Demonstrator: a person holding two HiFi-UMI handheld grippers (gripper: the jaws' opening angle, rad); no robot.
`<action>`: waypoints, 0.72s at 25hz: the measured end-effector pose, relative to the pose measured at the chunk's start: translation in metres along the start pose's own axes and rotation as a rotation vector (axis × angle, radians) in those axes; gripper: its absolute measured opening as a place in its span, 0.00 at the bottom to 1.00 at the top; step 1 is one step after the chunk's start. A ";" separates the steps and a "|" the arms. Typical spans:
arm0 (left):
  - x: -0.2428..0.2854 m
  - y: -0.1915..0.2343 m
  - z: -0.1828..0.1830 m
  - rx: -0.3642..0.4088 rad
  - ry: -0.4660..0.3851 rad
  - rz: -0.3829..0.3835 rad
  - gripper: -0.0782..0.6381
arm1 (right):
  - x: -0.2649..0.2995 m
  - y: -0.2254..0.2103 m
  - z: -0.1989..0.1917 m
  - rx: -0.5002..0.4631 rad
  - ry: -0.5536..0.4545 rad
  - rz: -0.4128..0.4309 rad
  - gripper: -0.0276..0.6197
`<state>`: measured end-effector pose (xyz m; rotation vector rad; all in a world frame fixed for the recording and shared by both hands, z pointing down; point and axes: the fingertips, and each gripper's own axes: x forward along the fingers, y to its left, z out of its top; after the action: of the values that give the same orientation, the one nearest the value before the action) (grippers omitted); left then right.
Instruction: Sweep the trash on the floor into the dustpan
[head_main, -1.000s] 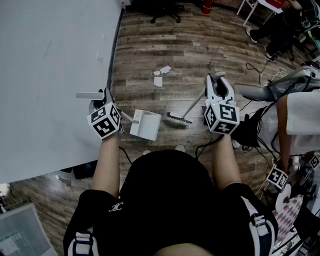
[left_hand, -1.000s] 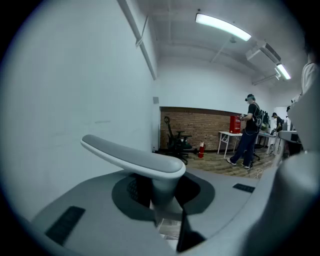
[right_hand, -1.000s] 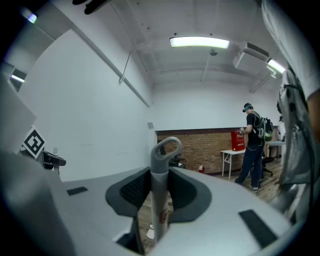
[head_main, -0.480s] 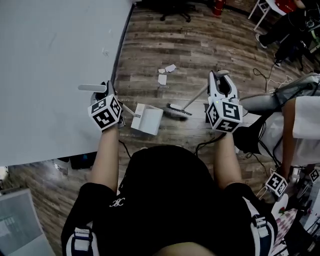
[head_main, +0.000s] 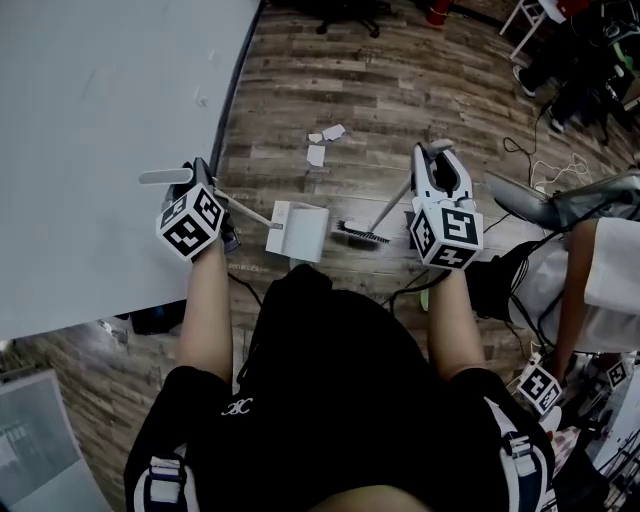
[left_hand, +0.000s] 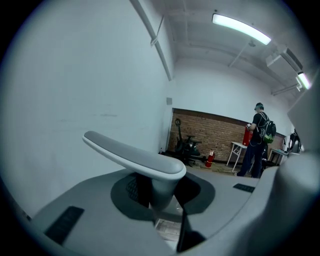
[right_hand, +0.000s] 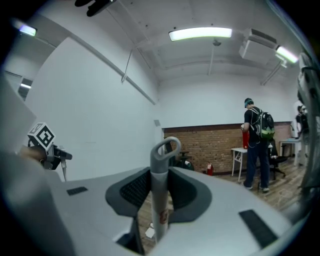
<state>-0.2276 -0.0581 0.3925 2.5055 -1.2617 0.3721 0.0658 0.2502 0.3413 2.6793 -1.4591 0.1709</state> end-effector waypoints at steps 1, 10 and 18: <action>0.005 -0.001 -0.001 -0.015 0.001 -0.001 0.22 | 0.004 -0.003 -0.002 -0.002 0.006 -0.001 0.21; 0.081 -0.003 -0.013 -0.107 0.072 0.005 0.22 | 0.068 -0.034 -0.006 0.005 0.073 -0.027 0.21; 0.139 -0.010 -0.023 -0.147 0.112 -0.046 0.23 | 0.142 -0.055 0.011 -0.001 0.101 -0.059 0.21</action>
<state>-0.1413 -0.1446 0.4628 2.3520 -1.1433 0.3876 0.1888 0.1607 0.3484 2.6668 -1.3495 0.2966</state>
